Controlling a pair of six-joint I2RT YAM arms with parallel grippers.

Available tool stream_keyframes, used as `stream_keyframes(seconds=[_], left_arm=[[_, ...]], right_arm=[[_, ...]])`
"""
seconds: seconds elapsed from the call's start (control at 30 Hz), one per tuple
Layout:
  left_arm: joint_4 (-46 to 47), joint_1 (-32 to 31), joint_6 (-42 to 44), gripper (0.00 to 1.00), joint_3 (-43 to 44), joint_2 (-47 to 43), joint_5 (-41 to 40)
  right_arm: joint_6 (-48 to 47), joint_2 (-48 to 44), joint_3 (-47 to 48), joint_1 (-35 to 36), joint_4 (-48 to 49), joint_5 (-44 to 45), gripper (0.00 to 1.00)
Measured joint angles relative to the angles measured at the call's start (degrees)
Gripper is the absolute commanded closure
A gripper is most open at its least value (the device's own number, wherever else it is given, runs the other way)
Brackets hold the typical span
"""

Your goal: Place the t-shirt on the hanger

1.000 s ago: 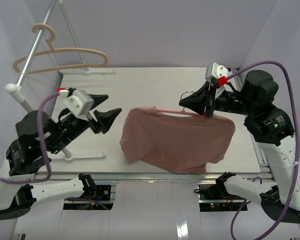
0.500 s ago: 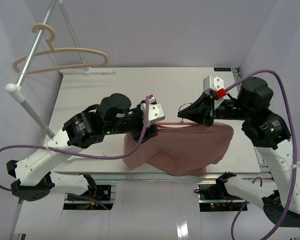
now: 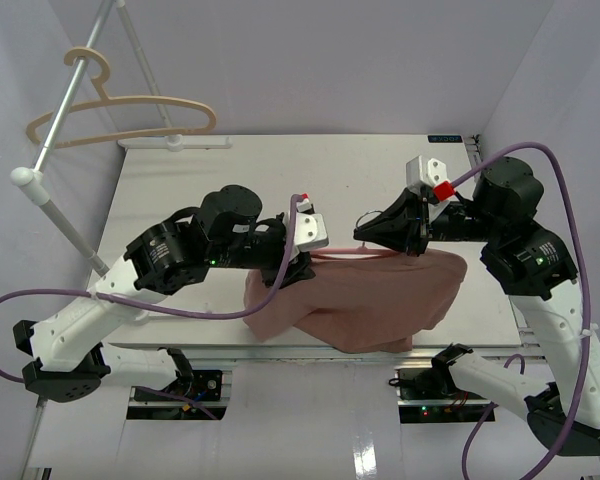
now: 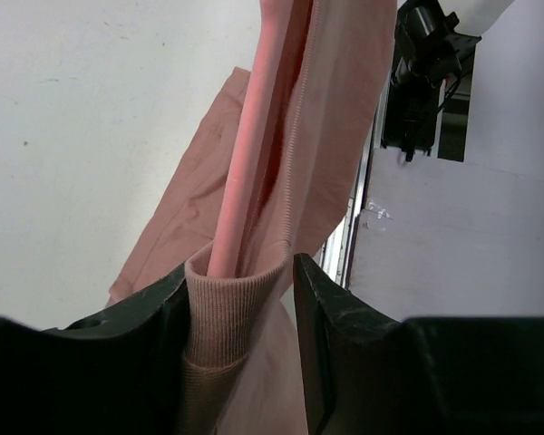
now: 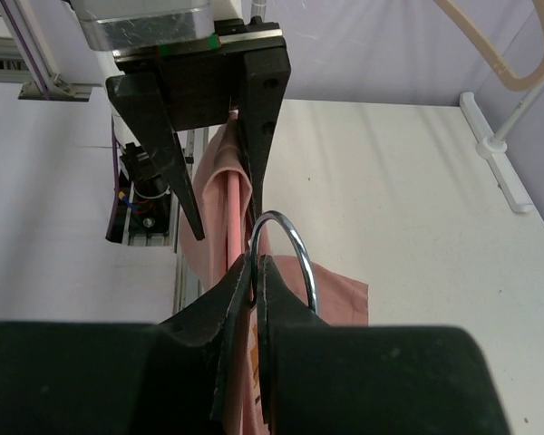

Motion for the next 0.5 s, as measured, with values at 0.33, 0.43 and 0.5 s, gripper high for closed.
stream_keyframes(seconds=[0.33,0.43,0.5], left_arm=[[3.9,0.1,-3.9,0.46,-8.9,-3.0,1.9],[4.6,0.0,-4.0,0.36,-9.7,-5.1,1.5],[4.4,-0.1,-4.0,0.35,-9.7,-6.8,1.8]], right_arm=[[0.6,0.0,-3.4,0.1,0.9,-1.9,0.92],[0.4,0.0,-4.2,0.2,1.7,-2.8,0.92],[0.3,-0.1,-4.2,0.2,2.3,-3.2,0.92]])
